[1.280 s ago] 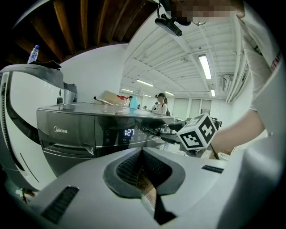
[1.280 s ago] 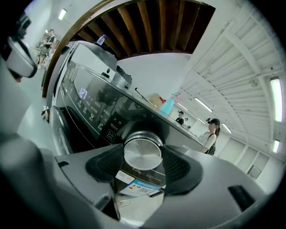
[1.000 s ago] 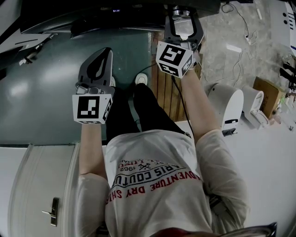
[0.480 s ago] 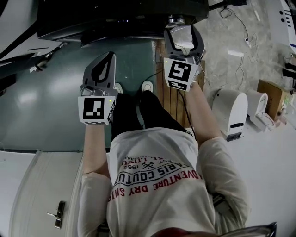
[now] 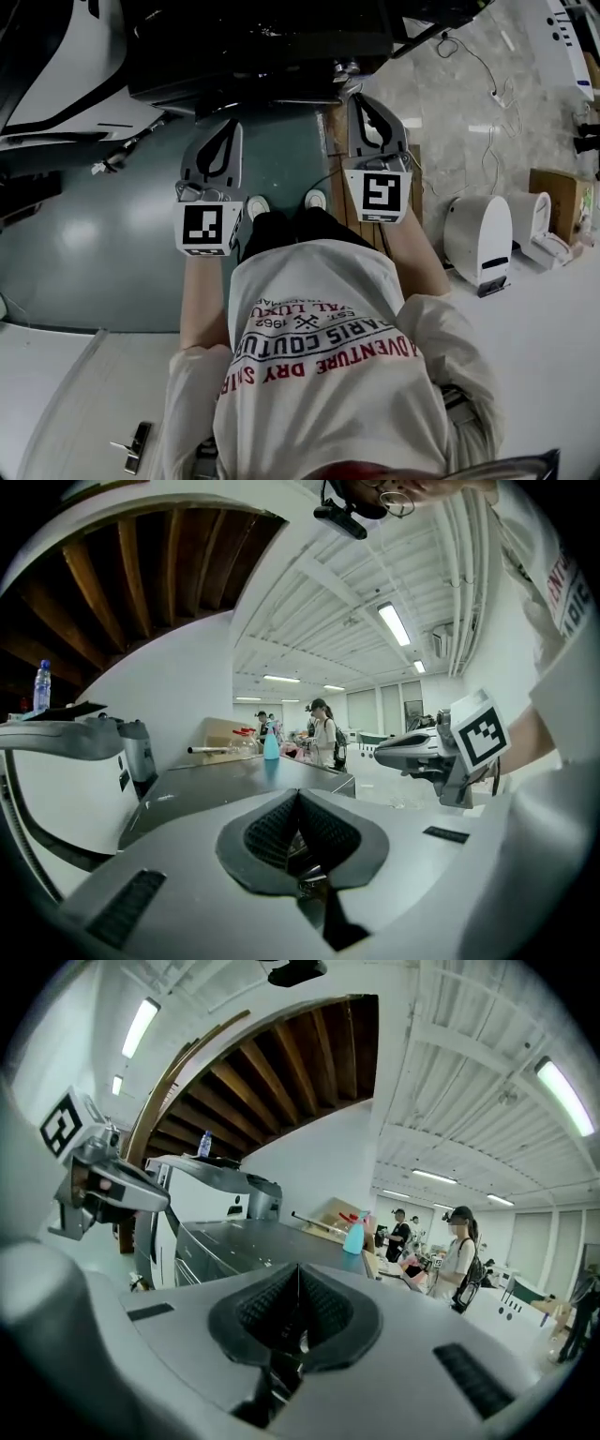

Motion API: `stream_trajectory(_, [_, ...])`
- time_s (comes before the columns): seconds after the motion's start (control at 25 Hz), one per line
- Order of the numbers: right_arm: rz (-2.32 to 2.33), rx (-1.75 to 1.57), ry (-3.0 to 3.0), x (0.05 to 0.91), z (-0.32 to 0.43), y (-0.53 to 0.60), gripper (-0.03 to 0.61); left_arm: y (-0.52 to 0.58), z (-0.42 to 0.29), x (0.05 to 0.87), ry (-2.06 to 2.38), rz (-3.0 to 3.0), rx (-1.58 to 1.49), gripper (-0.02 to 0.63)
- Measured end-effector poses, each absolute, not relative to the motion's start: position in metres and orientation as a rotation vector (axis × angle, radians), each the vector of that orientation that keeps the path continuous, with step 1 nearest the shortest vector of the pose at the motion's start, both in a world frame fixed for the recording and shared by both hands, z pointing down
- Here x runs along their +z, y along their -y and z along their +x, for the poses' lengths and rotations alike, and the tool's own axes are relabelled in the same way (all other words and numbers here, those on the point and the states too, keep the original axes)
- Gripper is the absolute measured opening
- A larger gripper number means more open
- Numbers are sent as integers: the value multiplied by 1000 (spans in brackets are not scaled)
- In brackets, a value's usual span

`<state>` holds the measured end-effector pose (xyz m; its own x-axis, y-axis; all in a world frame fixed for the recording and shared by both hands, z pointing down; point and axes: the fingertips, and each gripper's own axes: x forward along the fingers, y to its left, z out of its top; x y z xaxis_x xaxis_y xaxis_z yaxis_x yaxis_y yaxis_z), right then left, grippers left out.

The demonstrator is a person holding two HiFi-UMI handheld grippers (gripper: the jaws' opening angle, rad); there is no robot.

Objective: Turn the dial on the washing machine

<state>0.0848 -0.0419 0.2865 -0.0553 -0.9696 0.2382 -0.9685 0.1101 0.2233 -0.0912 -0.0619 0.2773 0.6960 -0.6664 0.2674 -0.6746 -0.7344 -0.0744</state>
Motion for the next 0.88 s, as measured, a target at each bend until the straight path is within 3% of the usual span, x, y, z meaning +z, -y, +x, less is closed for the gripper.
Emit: stream_trajectory(0.88, [1950,79,2196,232,61,6,26,42,-114,214,1055,2970,374,15])
